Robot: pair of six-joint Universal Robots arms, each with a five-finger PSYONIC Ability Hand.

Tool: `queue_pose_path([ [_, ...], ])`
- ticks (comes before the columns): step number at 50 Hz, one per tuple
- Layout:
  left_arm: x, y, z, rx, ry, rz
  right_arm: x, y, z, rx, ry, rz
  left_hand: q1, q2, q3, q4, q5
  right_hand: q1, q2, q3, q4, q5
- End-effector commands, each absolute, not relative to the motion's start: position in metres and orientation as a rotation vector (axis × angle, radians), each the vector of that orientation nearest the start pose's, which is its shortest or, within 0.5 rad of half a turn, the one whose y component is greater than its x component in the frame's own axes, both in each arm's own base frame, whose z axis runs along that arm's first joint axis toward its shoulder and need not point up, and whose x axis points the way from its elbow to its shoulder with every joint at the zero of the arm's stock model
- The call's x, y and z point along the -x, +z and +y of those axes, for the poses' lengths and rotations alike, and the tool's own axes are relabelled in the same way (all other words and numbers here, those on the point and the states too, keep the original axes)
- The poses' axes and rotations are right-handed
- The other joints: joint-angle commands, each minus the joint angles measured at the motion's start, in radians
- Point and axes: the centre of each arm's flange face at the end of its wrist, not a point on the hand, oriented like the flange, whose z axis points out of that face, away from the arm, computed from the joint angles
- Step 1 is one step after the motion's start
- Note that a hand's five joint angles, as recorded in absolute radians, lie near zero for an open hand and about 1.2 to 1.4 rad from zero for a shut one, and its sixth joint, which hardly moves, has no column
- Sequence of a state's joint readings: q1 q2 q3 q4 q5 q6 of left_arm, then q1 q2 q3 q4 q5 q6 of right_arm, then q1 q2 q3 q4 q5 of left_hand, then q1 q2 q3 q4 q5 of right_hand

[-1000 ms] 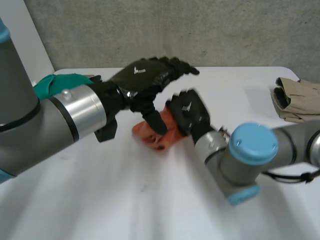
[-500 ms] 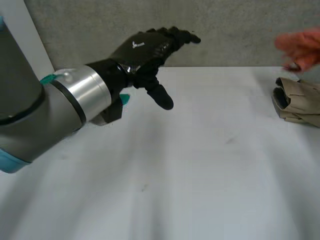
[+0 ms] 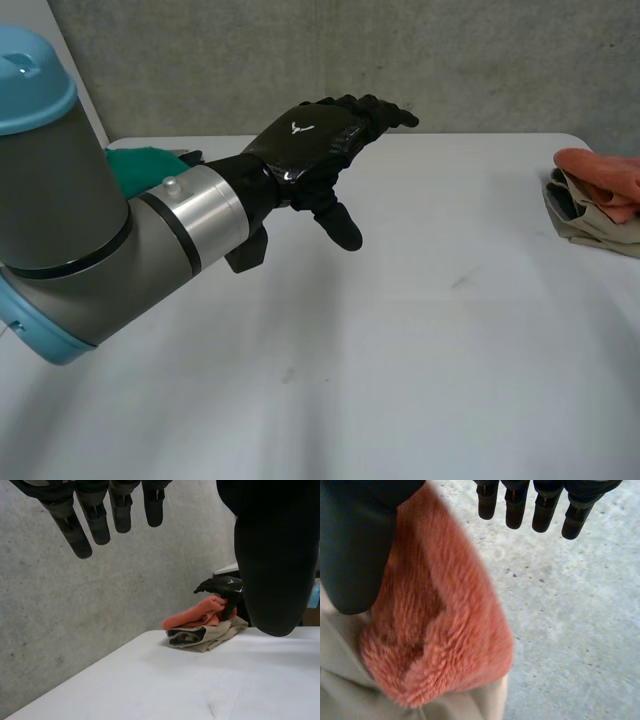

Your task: Fold the laundry.

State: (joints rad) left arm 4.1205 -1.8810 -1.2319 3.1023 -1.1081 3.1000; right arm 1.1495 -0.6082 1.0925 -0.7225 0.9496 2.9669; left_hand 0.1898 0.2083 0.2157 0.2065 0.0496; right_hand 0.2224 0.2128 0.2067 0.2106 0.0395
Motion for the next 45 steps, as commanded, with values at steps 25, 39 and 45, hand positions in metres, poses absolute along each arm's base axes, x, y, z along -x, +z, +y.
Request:
queue_pose_path([
  [25, 0.231, 0.417, -0.293, 0.376, 2.493, -1.712, -0.137, 0.372, -0.401, 0.862, -3.203, 1.035, -0.015, -0.034, -0.041, -0.032, -0.050, -0.048, -0.038, -0.032, -0.036, -0.040],
  [39, 0.168, 0.229, -0.450, 0.569, 2.323, -2.171, -0.242, 0.207, -0.335, 1.223, -2.513, 1.590, -0.015, -0.034, -0.041, -0.032, -0.050, -0.048, -0.038, -0.032, -0.036, -0.040],
  [45, 0.158, 0.172, -0.481, 0.570, 2.281, -2.221, -0.236, 0.176, -0.336, 1.209, -2.393, 1.787, 0.006, -0.013, -0.020, -0.011, -0.029, -0.048, -0.038, -0.032, -0.036, -0.040],
])
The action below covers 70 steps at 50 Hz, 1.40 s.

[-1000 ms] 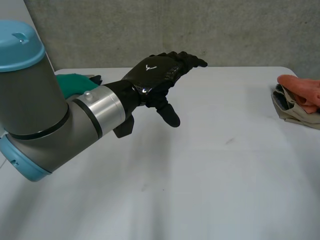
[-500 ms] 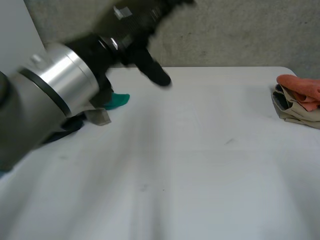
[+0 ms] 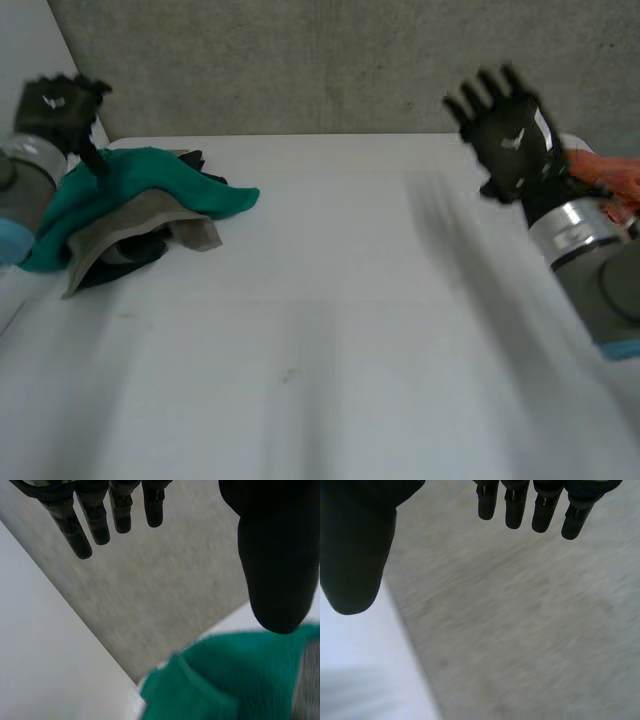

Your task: Fold the laundry.

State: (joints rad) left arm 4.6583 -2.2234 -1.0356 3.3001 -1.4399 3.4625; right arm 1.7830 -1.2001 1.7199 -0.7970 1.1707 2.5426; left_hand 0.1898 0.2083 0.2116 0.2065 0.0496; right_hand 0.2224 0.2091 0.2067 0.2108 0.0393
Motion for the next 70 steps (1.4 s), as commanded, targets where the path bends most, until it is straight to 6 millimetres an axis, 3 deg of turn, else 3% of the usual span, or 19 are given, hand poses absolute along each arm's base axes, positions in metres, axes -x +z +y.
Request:
queue_pose_path([
  [1, 0.157, 0.166, -0.483, -0.530, -2.136, 2.101, -0.234, 0.170, -0.337, 1.196, -2.374, 1.817, 0.067, 0.049, 0.045, 0.050, 0.033, -0.048, -0.035, -0.032, -0.036, -0.039],
  [6, 0.156, 0.153, -0.494, -0.515, -2.127, 2.098, -0.228, 0.166, -0.342, 1.170, -2.373, 1.844, 0.651, 0.632, 0.629, 0.634, 0.616, -0.048, -0.035, -0.032, -0.036, -0.039],
  [8, 0.161, 0.156, -0.495, -0.527, -2.143, 2.086, -0.226, 0.169, -0.343, 1.154, -2.385, 1.845, 1.060, 1.042, 1.038, 1.043, 1.026, -0.048, -0.035, -0.032, -0.036, -0.039],
  [10, 0.165, 0.163, -0.494, -0.529, -2.157, 2.071, -0.225, 0.172, -0.344, 1.149, -2.397, 1.839, 1.206, 1.188, 1.184, 1.190, 1.172, -0.048, -0.035, -0.032, -0.036, -0.039],
  [14, 0.179, 0.204, -0.487, -0.524, -2.248, 1.979, -0.222, 0.181, -0.344, 1.125, -2.424, 1.826, 1.207, 1.188, 1.185, 1.190, 1.172, -0.048, -0.035, -0.032, -0.036, -0.039],
  [18, 0.201, 0.276, -0.464, -0.504, -2.434, 1.806, -0.219, 0.193, -0.344, 1.077, -2.445, 1.806, 1.207, 1.188, 1.185, 1.190, 1.172, -0.048, -0.035, -0.032, -0.036, -0.039],
  [19, 0.212, 0.307, -0.449, -0.500, -2.529, 1.730, -0.219, 0.195, -0.344, 1.066, -2.449, 1.802, 1.207, 1.188, 1.185, 1.190, 1.172, -0.048, -0.035, -0.032, -0.036, -0.039],
  [23, 0.243, 0.373, -0.402, -0.511, -2.762, 1.572, -0.216, 0.207, -0.340, 1.012, -2.463, 1.784, 1.207, 1.188, 1.185, 1.190, 1.172, -0.048, -0.035, -0.032, -0.036, -0.039],
  [28, 0.279, 0.409, -0.346, -0.620, -2.952, 1.482, -0.213, 0.214, -0.337, 0.988, -2.478, 1.771, 1.207, 1.188, 1.185, 1.190, 1.172, -0.048, -0.035, -0.032, -0.036, -0.039],
  [32, 0.311, 0.398, -0.306, -0.756, -2.996, 1.573, -0.207, 0.219, -0.337, 0.962, -2.490, 1.779, 1.207, 1.188, 1.185, 1.190, 1.172, -0.048, -0.035, -0.032, -0.036, -0.039],
  [36, 0.348, 0.349, -0.268, -0.969, -2.920, 1.801, -0.199, 0.225, -0.341, 0.921, -2.515, 1.786, 1.207, 1.188, 1.185, 1.190, 1.172, -0.048, -0.035, -0.032, -0.036, -0.039],
  [40, 0.381, 0.272, -0.231, -1.226, -2.710, 2.082, -0.192, 0.231, -0.345, 0.871, -2.520, 1.798, 1.207, 1.188, 1.185, 1.190, 1.172, -0.048, -0.035, -0.032, -0.036, -0.039],
  [41, 0.390, 0.238, -0.217, -1.324, -2.590, 2.184, -0.190, 0.231, -0.346, 0.858, -2.508, 1.807, 1.207, 1.188, 1.185, 1.190, 1.172, -0.048, -0.035, -0.032, -0.036, -0.039],
  [44, 0.398, 0.191, -0.199, -1.452, -2.417, 2.296, -0.189, 0.229, -0.346, 0.848, -2.476, 1.832, 1.192, 1.174, 1.170, 1.176, 1.158, -0.048, -0.035, -0.032, -0.036, -0.039],
  [47, 0.399, 0.155, -0.183, -1.551, -2.248, 2.363, -0.190, 0.222, -0.346, 0.854, -2.408, 1.884, 0.727, 0.708, 0.705, 0.710, 0.693, -0.048, -0.035, -0.032, -0.036, -0.039],
  [50, 0.395, 0.162, -0.173, -1.571, -2.223, 2.362, -0.194, 0.216, -0.344, 0.878, -2.323, 1.935, 0.084, 0.066, 0.062, 0.068, 0.050, -0.048, -0.035, -0.032, -0.036, -0.039],
  [53, 0.380, 0.203, -0.181, -1.437, -2.352, 2.295, -0.202, 0.209, -0.337, 0.912, -2.170, 2.011, -0.015, -0.034, -0.037, -0.032, -0.050, -0.048, -0.035, -0.032, -0.036, -0.039],
  [60, 0.345, 0.246, -0.209, -1.215, -2.474, 2.223, -0.217, 0.203, -0.315, 0.931, -1.883, 2.136, -0.015, -0.034, -0.037, -0.032, -0.050, -0.048, -0.035, -0.032, -0.036, -0.039],
  [70, 0.277, 0.216, -0.249, -1.038, -2.052, 2.449, -0.234, 0.189, -0.276, 1.008, -1.422, 2.291, 0.024, 0.005, 0.002, 0.007, -0.011, -0.016, -0.002, 0.000, -0.004, -0.007],
])
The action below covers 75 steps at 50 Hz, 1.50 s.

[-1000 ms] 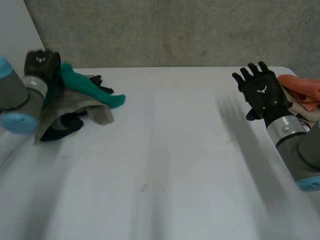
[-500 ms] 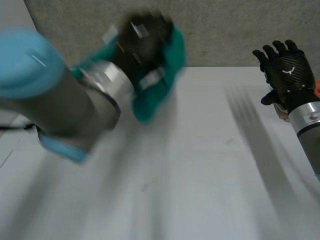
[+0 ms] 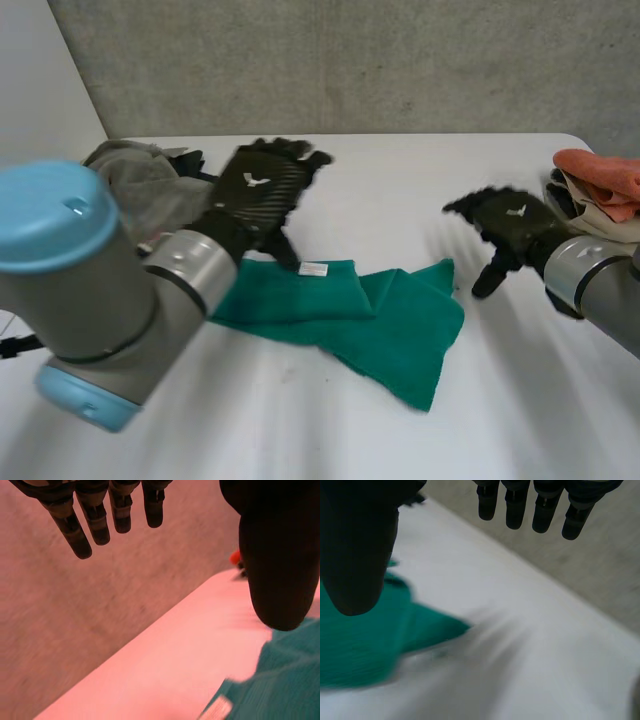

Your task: Fold the laundry.

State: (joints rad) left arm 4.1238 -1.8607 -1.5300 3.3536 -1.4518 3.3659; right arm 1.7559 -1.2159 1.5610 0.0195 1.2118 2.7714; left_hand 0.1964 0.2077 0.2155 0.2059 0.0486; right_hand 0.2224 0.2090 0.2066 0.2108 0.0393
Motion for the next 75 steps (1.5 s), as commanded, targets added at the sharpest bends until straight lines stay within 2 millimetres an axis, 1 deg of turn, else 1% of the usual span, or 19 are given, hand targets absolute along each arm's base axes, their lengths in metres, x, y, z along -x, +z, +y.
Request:
queue_pose_path([
  [1, 0.272, 0.211, -0.251, -1.026, -2.004, 2.480, -0.236, 0.187, -0.275, 1.021, -1.416, 2.285, 0.017, 0.006, -0.002, 0.008, -0.010, -0.013, 0.001, 0.003, -0.001, -0.004],
  [4, 0.259, 0.196, -0.255, -0.990, -1.879, 2.562, -0.243, 0.178, -0.273, 1.083, -1.402, 2.269, 0.017, 0.006, -0.002, 0.008, -0.010, 0.025, 0.039, 0.041, 0.037, 0.034],
  [9, 0.266, 0.186, -0.255, -1.049, -1.922, 2.600, -0.243, 0.171, -0.279, 1.097, -1.446, 2.306, 0.026, 0.014, 0.007, 0.016, -0.001, 0.040, 0.054, 0.056, 0.052, 0.049],
  [13, 0.289, 0.190, -0.244, -1.171, -2.062, 2.583, -0.240, 0.170, -0.283, 1.057, -1.505, 2.343, 0.175, 0.164, 0.156, 0.166, 0.149, 0.040, 0.054, 0.056, 0.052, 0.049],
  [20, 0.347, 0.181, -0.214, -1.453, -2.216, 2.449, -0.229, 0.174, -0.281, 1.012, -1.571, 2.363, 0.205, 0.194, 0.186, 0.195, 0.178, 0.032, 0.045, 0.047, 0.043, 0.040],
  [23, 0.362, 0.166, -0.210, -1.558, -2.160, 2.393, -0.223, 0.177, -0.281, 0.994, -1.591, 2.370, 0.202, 0.191, 0.183, 0.193, 0.175, 0.029, 0.042, 0.044, 0.040, 0.037],
  [30, 0.377, 0.130, -0.215, -1.722, -1.955, 2.301, -0.208, 0.175, -0.288, 0.952, -1.604, 2.383, 0.243, 0.232, 0.224, 0.233, 0.216, 0.026, 0.039, 0.041, 0.037, 0.034],
  [34, 0.379, 0.119, -0.220, -1.746, -1.879, 2.276, -0.199, 0.171, -0.293, 0.934, -1.595, 2.409, 0.562, 0.551, 0.543, 0.552, 0.535, 0.026, 0.039, 0.041, 0.037, 0.034],
  [35, 0.380, 0.121, -0.225, -1.721, -1.893, 2.260, -0.199, 0.170, -0.294, 0.934, -1.594, 2.409, 0.836, 0.825, 0.817, 0.827, 0.810, 0.026, 0.039, 0.041, 0.037, 0.034],
  [36, 0.380, 0.125, -0.228, -1.698, -1.909, 2.248, -0.197, 0.169, -0.295, 0.935, -1.593, 2.415, 0.964, 0.953, 0.945, 0.955, 0.937, 0.026, 0.039, 0.041, 0.037, 0.034],
  [39, 0.378, 0.144, -0.238, -1.578, -1.983, 2.203, -0.195, 0.168, -0.297, 0.937, -1.593, 2.420, 1.200, 1.188, 1.180, 1.190, 1.173, 0.026, 0.039, 0.041, 0.037, 0.034],
  [47, 0.363, 0.207, -0.240, -1.378, -2.199, 2.099, -0.196, 0.172, -0.307, 0.919, -1.624, 2.394, 1.200, 1.189, 1.181, 1.190, 1.173, -0.015, -0.002, 0.000, -0.004, -0.007],
  [54, 0.345, 0.227, -0.227, -1.438, -2.208, 2.110, -0.208, 0.185, -0.305, 0.853, -1.566, 2.348, 1.200, 1.189, 1.181, 1.190, 1.173, -0.048, -0.034, -0.032, -0.036, -0.039],
  [58, 0.335, 0.230, -0.224, -1.432, -2.182, 2.132, -0.218, 0.187, -0.300, 0.731, -1.431, 2.345, 1.200, 1.189, 1.181, 1.190, 1.173, -0.048, -0.034, -0.032, -0.036, -0.039],
  [63, 0.326, 0.235, -0.226, -1.384, -2.180, 2.135, -0.239, 0.169, -0.284, 0.510, -1.131, 2.374, 1.200, 1.189, 1.181, 1.190, 1.173, -0.048, -0.034, -0.032, -0.036, -0.039],
  [67, 0.323, 0.239, -0.225, -1.369, -2.192, 2.128, -0.258, 0.147, -0.277, 0.462, -1.035, 2.370, 1.200, 1.189, 1.181, 1.190, 1.173, -0.048, -0.034, -0.032, -0.036, -0.039],
  [71, 0.323, 0.241, -0.223, -1.357, -2.207, 2.136, -0.278, 0.123, -0.278, 0.463, -1.053, 2.363, 1.200, 1.189, 1.181, 1.190, 1.173, -0.048, -0.034, -0.032, -0.036, -0.039],
  [72, 0.323, 0.241, -0.223, -1.354, -2.210, 2.139, -0.280, 0.119, -0.279, 0.454, -1.064, 2.367, 1.200, 1.189, 1.181, 1.190, 1.173, 0.013, 0.027, 0.029, 0.025, 0.022],
  [75, 0.325, 0.242, -0.224, -1.336, -2.231, 2.146, -0.290, 0.116, -0.287, 0.407, -1.142, 2.361, 1.200, 1.189, 1.181, 1.190, 1.173, 1.073, 1.087, 1.089, 1.085, 1.082],
])
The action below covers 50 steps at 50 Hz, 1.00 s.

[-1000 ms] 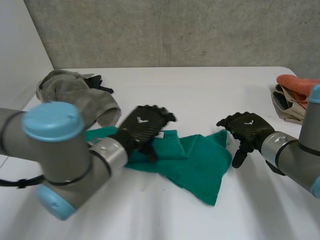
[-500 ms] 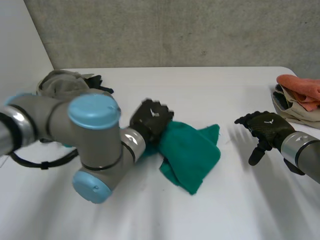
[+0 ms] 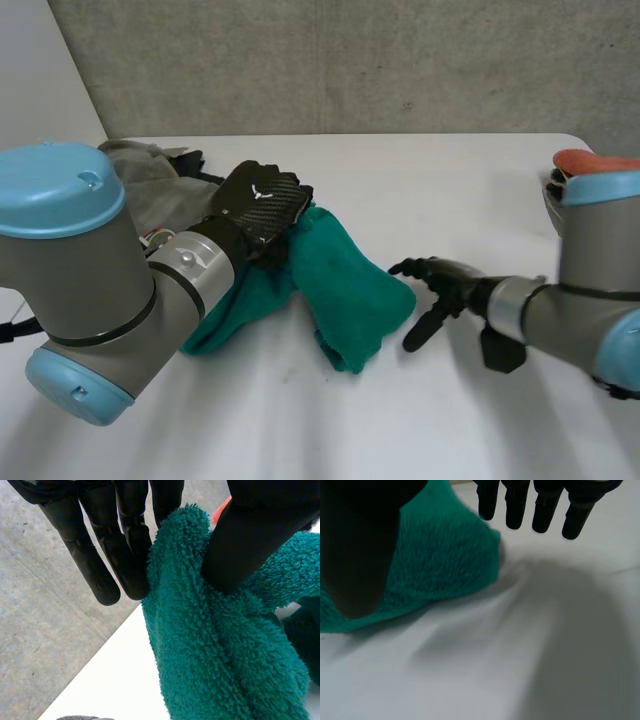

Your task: Fold the laundry.

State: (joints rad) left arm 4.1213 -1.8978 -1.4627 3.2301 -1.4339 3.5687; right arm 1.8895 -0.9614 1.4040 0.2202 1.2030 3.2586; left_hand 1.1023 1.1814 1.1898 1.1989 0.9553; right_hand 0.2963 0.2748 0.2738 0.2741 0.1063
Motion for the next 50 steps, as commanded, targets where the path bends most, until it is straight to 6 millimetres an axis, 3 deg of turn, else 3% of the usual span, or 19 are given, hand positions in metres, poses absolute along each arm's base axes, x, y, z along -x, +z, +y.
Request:
queue_pose_path([
  [1, 0.325, 0.241, -0.226, -1.330, -2.236, 2.147, -0.292, 0.118, -0.290, 0.395, -1.175, 2.353, 0.294, 0.215, 0.207, 0.197, 0.266, 1.099, 1.120, 1.121, 1.121, 1.114],
  [5, 0.326, 0.249, -0.245, -1.268, -2.317, 2.077, -0.295, 0.158, -0.317, 0.349, -1.469, 2.223, 0.294, 0.215, 0.207, 0.197, 0.266, 1.100, 1.121, 1.122, 1.122, 1.115],
  [6, 0.327, 0.258, -0.259, -1.210, -2.384, 2.018, -0.295, 0.186, -0.328, 0.336, -1.628, 2.130, 0.294, 0.215, 0.207, 0.197, 0.266, 1.100, 1.121, 1.122, 1.122, 1.115],
  [8, 0.328, 0.272, -0.273, -1.149, -2.463, 1.937, -0.294, 0.216, -0.338, 0.330, -1.801, 2.016, 0.294, 0.215, 0.207, 0.197, 0.266, 1.100, 1.121, 1.122, 1.122, 1.115],
  [13, 0.324, 0.344, -0.309, -0.865, -2.794, 1.548, -0.291, 0.312, -0.350, 0.330, -2.349, 1.569, 0.294, 0.215, 0.207, 0.197, 0.266, 1.100, 1.121, 1.122, 1.122, 1.115],
  [16, 0.319, 0.374, -0.312, -0.670, -2.957, 1.432, -0.291, 0.335, -0.347, 0.342, -2.483, 1.426, 0.294, 0.215, 0.207, 0.197, 0.266, 1.100, 1.121, 1.122, 1.122, 1.115],
  [19, 0.316, 0.381, -0.311, -0.560, -3.038, 1.435, -0.296, 0.351, -0.342, 0.369, -2.581, 1.292, 0.294, 0.215, 0.207, 0.197, 0.266, 1.100, 1.121, 1.122, 1.122, 1.115],
  [22, 0.318, 0.364, -0.305, -0.548, -3.042, 1.567, -0.300, 0.345, -0.339, 0.433, -2.574, 1.319, 0.294, 0.215, 0.207, 0.197, 0.266, 1.100, 1.121, 1.122, 1.122, 1.115],
  [25, 0.323, 0.331, -0.292, -0.640, -2.966, 1.734, -0.301, 0.324, -0.339, 0.510, -2.512, 1.418, 0.294, 0.215, 0.207, 0.197, 0.266, 1.100, 1.121, 1.122, 1.122, 1.115],
  [26, 0.325, 0.310, -0.286, -0.692, -2.904, 1.826, -0.302, 0.317, -0.339, 0.530, -2.487, 1.454, 0.294, 0.215, 0.207, 0.197, 0.266, 1.100, 1.121, 1.122, 1.122, 1.115],
  [28, 0.326, 0.289, -0.278, -0.736, -2.837, 1.919, -0.302, 0.289, -0.338, 0.599, -2.397, 1.576, 0.294, 0.215, 0.207, 0.197, 0.266, 1.100, 1.121, 1.122, 1.122, 1.115],
  [29, 0.325, 0.265, -0.271, -0.773, -2.762, 2.014, -0.302, 0.278, -0.337, 0.625, -2.358, 1.623, 0.294, 0.215, 0.207, 0.197, 0.266, 1.100, 1.121, 1.122, 1.122, 1.115],
  [30, 0.324, 0.253, -0.268, -0.791, -2.721, 2.059, -0.300, 0.255, -0.336, 0.670, -2.283, 1.723, 0.294, 0.215, 0.207, 0.197, 0.266, 1.100, 1.121, 1.122, 1.122, 1.115],
  [33, 0.322, 0.208, -0.250, -0.869, -2.550, 2.236, -0.296, 0.219, -0.332, 0.739, -2.154, 1.872, 0.294, 0.215, 0.207, 0.197, 0.266, 1.100, 1.121, 1.122, 1.122, 1.115],
  [34, 0.322, 0.197, -0.244, -0.892, -2.506, 2.278, -0.293, 0.196, -0.329, 0.786, -2.068, 1.967, 0.294, 0.215, 0.207, 0.197, 0.266, 1.100, 1.121, 1.122, 1.122, 1.115],
  [37, 0.315, 0.168, -0.226, -0.934, -2.355, 2.412, -0.286, 0.166, -0.322, 0.864, -1.947, 2.088, 0.160, 0.081, 0.073, 0.064, 0.133, 1.100, 1.121, 1.122, 1.122, 1.115],
  [38, 0.313, 0.163, -0.222, -0.941, -2.321, 2.440, -0.280, 0.152, -0.319, 0.909, -1.890, 2.155, 0.107, 0.028, 0.019, 0.010, 0.079, 1.100, 1.121, 1.122, 1.122, 1.115],
  [42, 0.301, 0.153, -0.208, -0.957, -2.185, 2.530, -0.263, 0.136, -0.318, 1.002, -1.833, 2.256, -0.166, -0.245, -0.254, -0.263, -0.194, 1.100, 1.121, 1.122, 1.122, 1.115],
  [50, 0.277, 0.187, -0.212, -0.874, -2.175, 2.503, -0.242, 0.156, -0.326, 1.040, -1.895, 2.247, -0.601, -0.680, -0.689, -0.698, -0.629, 1.100, 1.121, 1.122, 1.122, 1.115],
])
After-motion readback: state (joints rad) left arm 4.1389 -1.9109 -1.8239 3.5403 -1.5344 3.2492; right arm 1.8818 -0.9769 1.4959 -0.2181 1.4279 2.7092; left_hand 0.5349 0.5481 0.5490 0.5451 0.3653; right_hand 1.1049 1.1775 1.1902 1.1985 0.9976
